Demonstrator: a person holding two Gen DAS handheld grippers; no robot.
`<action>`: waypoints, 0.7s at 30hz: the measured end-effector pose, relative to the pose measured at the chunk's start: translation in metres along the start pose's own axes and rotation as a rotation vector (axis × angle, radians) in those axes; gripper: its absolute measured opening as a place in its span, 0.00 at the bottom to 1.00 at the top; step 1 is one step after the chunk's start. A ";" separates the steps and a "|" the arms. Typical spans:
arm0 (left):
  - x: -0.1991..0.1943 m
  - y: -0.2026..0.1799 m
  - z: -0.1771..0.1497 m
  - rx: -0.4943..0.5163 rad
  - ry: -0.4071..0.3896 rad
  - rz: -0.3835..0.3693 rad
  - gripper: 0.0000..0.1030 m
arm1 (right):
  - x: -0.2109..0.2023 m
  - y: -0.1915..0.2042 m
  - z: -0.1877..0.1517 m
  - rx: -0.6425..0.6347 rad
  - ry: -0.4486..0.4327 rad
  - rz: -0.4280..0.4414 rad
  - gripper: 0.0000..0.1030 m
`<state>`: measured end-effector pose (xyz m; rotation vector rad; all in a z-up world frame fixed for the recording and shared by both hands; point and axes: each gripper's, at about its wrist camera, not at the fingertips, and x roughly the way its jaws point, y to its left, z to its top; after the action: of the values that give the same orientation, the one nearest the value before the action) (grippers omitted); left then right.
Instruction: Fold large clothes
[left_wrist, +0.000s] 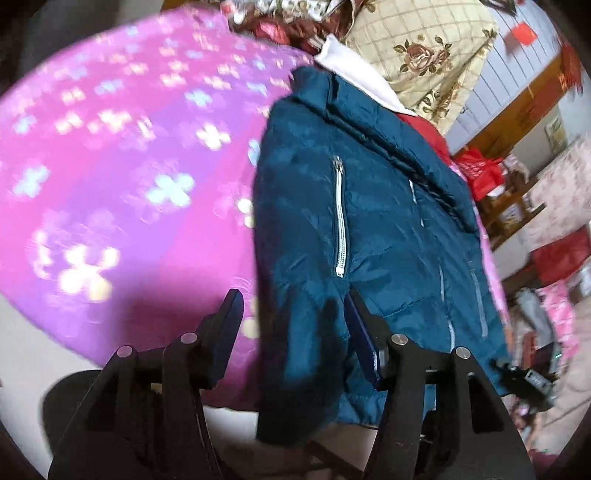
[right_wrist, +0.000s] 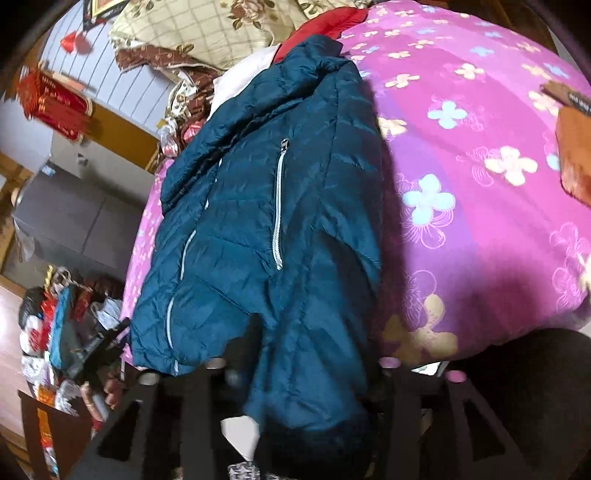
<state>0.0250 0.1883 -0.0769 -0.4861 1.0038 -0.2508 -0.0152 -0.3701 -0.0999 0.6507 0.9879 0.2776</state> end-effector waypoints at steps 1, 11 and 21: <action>0.006 0.004 0.000 -0.031 0.019 -0.050 0.55 | 0.000 -0.001 0.000 0.008 -0.003 0.007 0.46; 0.012 -0.022 -0.035 -0.038 0.060 -0.190 0.58 | 0.012 0.005 -0.012 -0.044 0.047 0.042 0.46; 0.027 -0.024 -0.024 -0.055 0.089 -0.172 0.59 | 0.030 0.006 -0.026 -0.013 0.073 0.100 0.46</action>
<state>0.0194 0.1494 -0.0957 -0.6170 1.0588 -0.4022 -0.0202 -0.3407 -0.1268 0.6829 1.0239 0.3975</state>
